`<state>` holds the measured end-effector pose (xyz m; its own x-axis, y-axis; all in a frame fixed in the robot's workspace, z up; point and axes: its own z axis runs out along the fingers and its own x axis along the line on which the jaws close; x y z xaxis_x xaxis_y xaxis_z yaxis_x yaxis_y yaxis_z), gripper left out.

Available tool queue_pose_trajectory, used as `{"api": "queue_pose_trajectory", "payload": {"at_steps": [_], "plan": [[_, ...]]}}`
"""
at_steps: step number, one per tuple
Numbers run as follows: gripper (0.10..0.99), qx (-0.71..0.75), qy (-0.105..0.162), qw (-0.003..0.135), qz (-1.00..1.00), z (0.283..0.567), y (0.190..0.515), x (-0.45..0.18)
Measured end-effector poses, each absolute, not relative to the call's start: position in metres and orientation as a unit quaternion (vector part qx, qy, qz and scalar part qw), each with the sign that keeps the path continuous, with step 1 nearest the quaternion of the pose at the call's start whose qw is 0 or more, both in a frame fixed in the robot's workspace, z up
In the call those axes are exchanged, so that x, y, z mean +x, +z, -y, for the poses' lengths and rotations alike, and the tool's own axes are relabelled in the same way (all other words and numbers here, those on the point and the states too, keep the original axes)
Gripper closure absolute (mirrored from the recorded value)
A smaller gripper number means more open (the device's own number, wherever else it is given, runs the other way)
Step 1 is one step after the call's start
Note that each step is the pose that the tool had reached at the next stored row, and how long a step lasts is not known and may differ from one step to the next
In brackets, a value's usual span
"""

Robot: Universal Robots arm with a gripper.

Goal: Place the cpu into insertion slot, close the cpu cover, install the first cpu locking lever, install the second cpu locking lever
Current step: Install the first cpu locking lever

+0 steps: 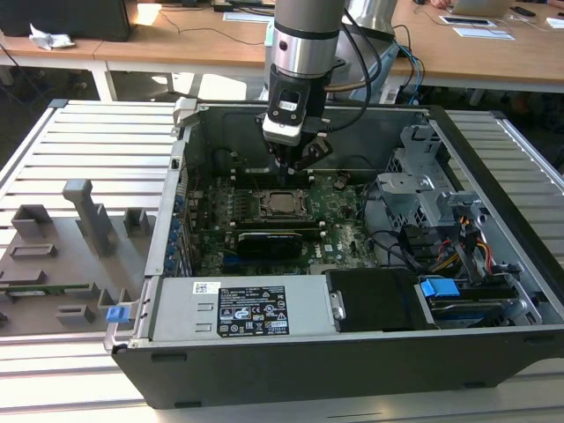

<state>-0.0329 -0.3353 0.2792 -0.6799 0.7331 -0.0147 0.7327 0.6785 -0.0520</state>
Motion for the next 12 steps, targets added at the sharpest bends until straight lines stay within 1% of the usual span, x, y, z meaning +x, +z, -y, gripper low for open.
{"api": "queue_pose_trajectory", "payload": {"at_steps": [12], "plan": [[0.980, -0.348, 0.027, 0.002, 0.937, 0.3353, 0.2792, -0.0329]]}}
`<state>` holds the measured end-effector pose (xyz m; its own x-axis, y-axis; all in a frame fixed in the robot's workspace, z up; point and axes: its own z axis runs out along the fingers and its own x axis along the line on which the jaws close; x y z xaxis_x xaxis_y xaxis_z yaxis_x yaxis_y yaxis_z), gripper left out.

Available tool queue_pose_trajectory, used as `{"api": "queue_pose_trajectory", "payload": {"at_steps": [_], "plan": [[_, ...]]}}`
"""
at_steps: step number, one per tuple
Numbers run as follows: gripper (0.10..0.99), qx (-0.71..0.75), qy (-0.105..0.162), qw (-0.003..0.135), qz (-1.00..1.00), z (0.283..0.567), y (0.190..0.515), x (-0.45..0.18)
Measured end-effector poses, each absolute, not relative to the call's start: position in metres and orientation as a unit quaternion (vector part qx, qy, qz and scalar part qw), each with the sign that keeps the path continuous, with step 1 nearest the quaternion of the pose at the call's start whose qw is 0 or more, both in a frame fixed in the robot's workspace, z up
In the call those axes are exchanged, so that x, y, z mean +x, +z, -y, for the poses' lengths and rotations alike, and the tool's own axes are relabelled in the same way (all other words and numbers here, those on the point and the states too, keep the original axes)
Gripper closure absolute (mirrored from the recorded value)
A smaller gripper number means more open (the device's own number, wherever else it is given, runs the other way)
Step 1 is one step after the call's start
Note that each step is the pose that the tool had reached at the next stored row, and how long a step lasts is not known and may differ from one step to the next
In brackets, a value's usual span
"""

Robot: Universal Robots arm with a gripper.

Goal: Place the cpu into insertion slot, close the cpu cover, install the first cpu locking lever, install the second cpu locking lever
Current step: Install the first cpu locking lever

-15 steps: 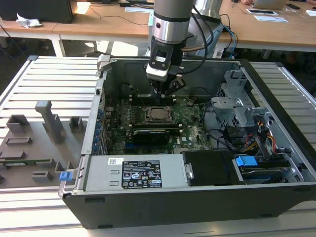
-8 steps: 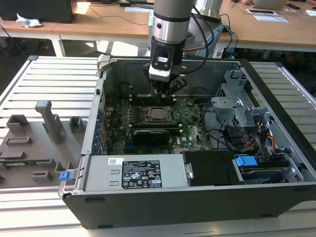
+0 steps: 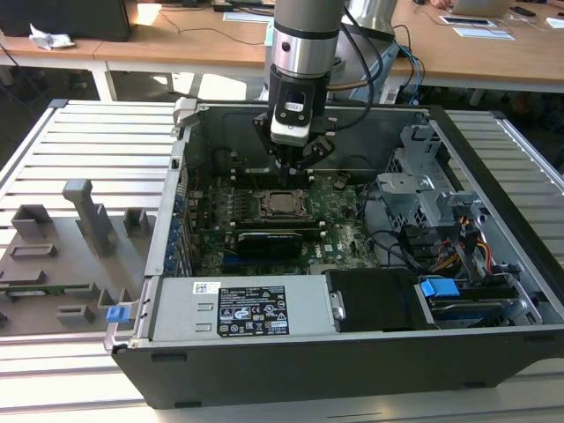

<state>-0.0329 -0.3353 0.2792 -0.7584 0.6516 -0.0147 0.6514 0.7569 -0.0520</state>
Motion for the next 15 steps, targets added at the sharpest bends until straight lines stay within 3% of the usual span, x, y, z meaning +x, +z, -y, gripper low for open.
{"api": "queue_pose_trajectory", "payload": {"at_steps": [15], "plan": [[0.980, -0.256, 0.027, 0.000, 0.966, 0.3353, 0.2792, -0.0328]]}}
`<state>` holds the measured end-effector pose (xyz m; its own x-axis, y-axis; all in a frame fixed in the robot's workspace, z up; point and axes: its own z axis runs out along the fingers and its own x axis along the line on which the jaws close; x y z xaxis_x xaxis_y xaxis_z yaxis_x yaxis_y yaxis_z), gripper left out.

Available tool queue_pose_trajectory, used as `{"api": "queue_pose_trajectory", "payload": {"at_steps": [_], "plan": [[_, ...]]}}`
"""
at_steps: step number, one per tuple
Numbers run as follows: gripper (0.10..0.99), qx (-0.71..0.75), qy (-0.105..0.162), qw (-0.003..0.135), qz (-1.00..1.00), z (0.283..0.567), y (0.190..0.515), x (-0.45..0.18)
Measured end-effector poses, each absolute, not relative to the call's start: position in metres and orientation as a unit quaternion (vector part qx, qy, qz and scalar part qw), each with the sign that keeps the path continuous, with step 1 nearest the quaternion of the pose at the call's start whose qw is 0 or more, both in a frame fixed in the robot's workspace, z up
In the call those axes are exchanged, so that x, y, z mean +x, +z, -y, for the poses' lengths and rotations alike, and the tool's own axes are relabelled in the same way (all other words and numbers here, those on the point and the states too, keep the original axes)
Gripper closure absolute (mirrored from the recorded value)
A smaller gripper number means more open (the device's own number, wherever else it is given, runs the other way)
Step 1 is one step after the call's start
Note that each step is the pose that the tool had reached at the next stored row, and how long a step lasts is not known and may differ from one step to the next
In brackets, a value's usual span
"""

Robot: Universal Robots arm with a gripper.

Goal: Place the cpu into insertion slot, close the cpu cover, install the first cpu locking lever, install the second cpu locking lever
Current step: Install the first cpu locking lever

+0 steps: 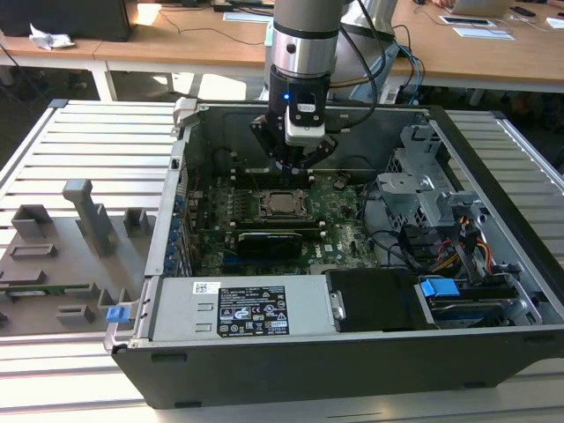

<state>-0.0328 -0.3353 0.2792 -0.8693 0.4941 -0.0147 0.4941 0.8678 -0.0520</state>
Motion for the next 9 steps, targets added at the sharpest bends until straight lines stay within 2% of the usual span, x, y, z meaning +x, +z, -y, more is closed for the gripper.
{"api": "queue_pose_trajectory", "payload": {"at_steps": [9], "plan": [[0.980, 0.218, -0.027, 0.001, -0.976, 0.3353, 0.2792, -0.0328]]}}
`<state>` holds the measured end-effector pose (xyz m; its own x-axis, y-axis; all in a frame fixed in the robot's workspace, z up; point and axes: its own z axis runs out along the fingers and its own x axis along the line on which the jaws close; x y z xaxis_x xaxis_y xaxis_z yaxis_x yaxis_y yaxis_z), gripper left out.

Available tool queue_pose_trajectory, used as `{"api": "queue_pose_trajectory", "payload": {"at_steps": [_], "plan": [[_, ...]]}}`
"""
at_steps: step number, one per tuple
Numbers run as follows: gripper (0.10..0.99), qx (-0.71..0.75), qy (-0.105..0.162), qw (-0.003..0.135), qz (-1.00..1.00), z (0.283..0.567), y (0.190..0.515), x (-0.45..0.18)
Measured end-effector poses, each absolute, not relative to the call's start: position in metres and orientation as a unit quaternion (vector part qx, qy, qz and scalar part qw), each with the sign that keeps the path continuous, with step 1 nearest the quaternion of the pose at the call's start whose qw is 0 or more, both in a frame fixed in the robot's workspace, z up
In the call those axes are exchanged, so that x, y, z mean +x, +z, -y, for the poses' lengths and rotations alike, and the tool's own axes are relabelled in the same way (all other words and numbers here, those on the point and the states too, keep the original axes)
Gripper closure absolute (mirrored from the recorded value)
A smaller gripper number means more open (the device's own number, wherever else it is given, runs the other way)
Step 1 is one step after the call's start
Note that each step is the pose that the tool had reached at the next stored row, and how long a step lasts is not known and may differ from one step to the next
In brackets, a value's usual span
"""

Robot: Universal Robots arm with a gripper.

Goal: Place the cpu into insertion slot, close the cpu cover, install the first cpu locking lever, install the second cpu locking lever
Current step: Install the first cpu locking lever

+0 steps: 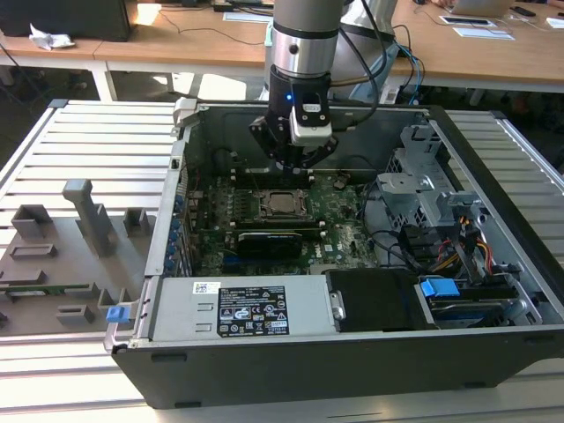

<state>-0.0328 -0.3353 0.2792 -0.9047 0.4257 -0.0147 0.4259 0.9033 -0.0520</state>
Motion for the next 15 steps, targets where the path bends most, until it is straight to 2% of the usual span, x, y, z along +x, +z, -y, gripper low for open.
{"api": "queue_pose_trajectory", "payload": {"at_steps": [15], "plan": [[0.980, 0.160, -0.027, 0.003, -0.987, 0.3353, 0.2792, -0.0329]]}}
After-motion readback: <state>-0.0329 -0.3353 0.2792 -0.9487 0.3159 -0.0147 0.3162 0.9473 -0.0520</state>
